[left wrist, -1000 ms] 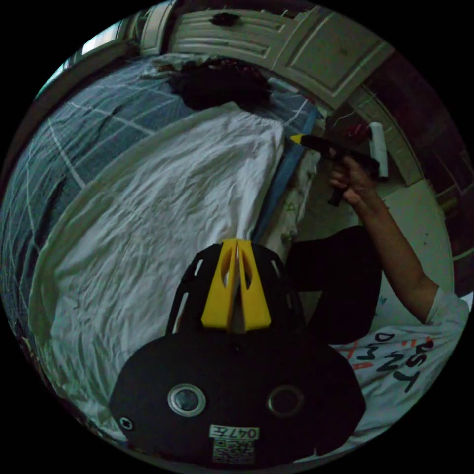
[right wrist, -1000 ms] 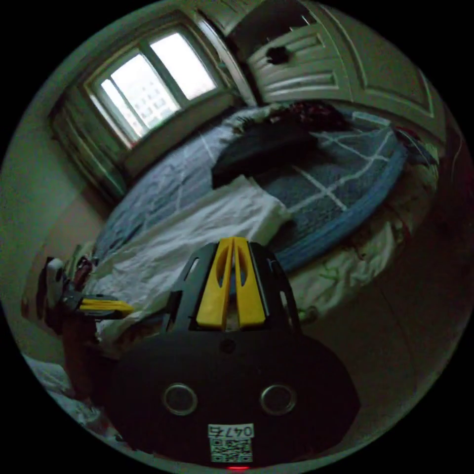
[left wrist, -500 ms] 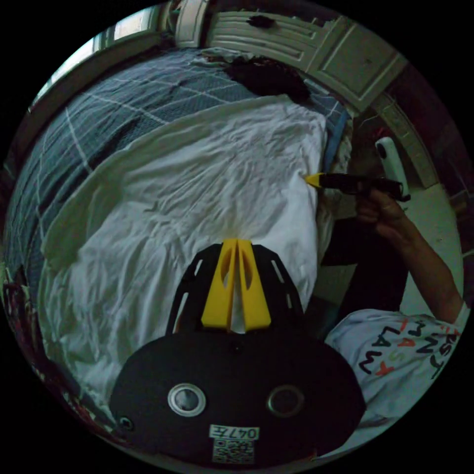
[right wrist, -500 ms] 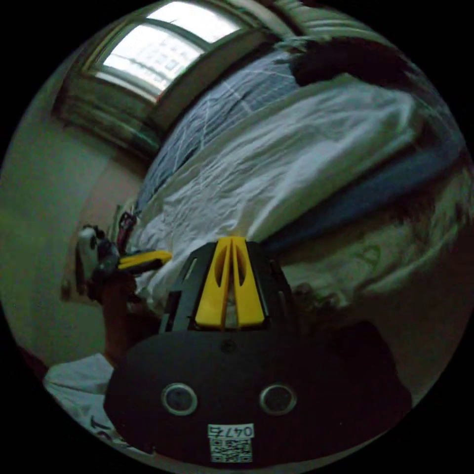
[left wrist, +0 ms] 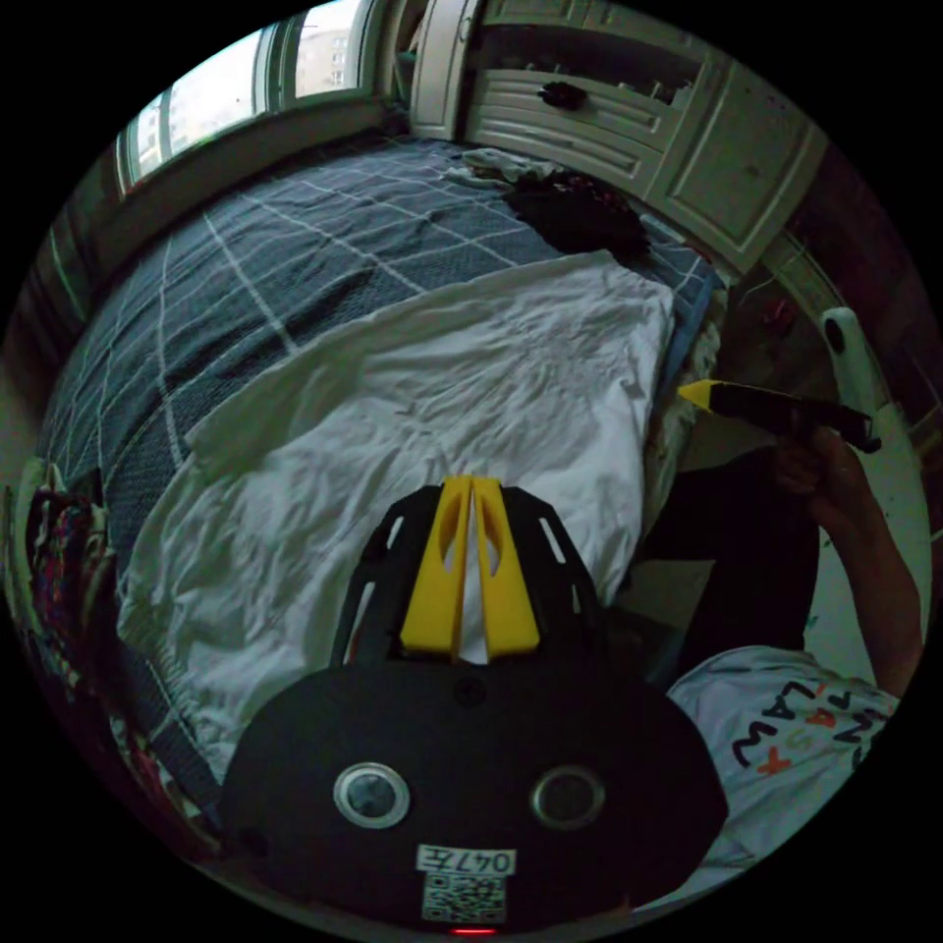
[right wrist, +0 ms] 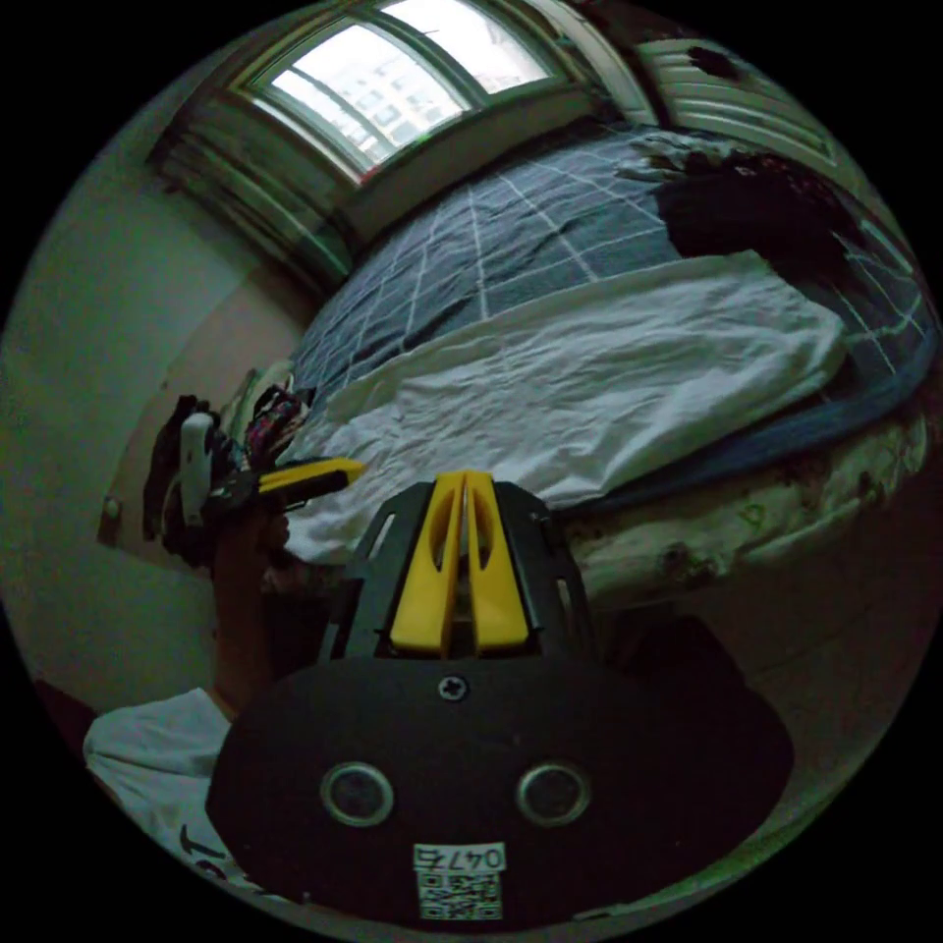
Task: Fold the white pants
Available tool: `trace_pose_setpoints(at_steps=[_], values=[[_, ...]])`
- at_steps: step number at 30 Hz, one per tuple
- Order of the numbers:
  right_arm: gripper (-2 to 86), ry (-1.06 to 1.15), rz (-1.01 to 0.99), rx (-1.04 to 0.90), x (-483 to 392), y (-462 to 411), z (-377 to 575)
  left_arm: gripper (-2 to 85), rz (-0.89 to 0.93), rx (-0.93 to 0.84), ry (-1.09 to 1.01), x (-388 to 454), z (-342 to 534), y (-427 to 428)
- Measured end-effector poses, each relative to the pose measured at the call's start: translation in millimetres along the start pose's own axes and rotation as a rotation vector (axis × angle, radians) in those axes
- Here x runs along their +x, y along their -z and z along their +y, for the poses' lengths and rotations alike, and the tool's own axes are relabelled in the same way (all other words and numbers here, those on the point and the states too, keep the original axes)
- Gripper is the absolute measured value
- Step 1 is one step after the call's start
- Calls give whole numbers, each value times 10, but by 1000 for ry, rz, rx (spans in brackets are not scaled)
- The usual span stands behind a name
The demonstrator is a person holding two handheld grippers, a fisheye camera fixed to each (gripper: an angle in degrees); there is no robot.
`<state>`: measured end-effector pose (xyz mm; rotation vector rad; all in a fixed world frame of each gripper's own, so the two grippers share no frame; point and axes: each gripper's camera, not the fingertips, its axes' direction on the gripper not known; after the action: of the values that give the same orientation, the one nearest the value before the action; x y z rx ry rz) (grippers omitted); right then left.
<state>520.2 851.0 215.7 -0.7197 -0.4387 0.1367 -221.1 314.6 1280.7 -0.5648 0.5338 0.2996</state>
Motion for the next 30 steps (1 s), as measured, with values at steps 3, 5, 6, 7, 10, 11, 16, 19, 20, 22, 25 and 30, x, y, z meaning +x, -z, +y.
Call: trace_pose_setpoints(at_steps=[3,5,6,7,10,11,16,19,20,22,25,30], values=[[-12,109,-24,-48,-376,-262,33,-10,46,-17,72,-270,150,-31],[-12,162,-40,-77,-633,-491,81,-10,107,-26,116,-428,239,-79],[-12,175,-52,-76,-687,-539,96,-10,135,-43,137,-512,294,-126],[-12,199,-80,-68,-782,-624,127,-10,140,-54,145,-545,320,-152],[-13,239,-97,-61,-948,-803,195,-10,140,-88,158,-648,439,-264],[-13,249,-83,-76,-985,-858,219,-10,141,-88,160,-684,485,-289],[-13,252,-54,-62,-1069,-824,348,-10,192,-80,182,-876,679,-300],[-13,240,-31,-37,-1140,-819,298,-10,196,-62,206,-951,825,-277],[-13,224,-37,-38,-1173,-863,258,-10,186,-61,202,-962,874,-262],[-13,199,-63,-40,-1229,-961,207,-10,168,-62,181,-973,943,-231],[-13,196,-87,-59,-1325,-1177,172,-10,174,-67,170,-1043,1075,-183],[-12,177,-77,-107,-1341,-1470,160,-10,186,14,183,-1226,1356,110]])
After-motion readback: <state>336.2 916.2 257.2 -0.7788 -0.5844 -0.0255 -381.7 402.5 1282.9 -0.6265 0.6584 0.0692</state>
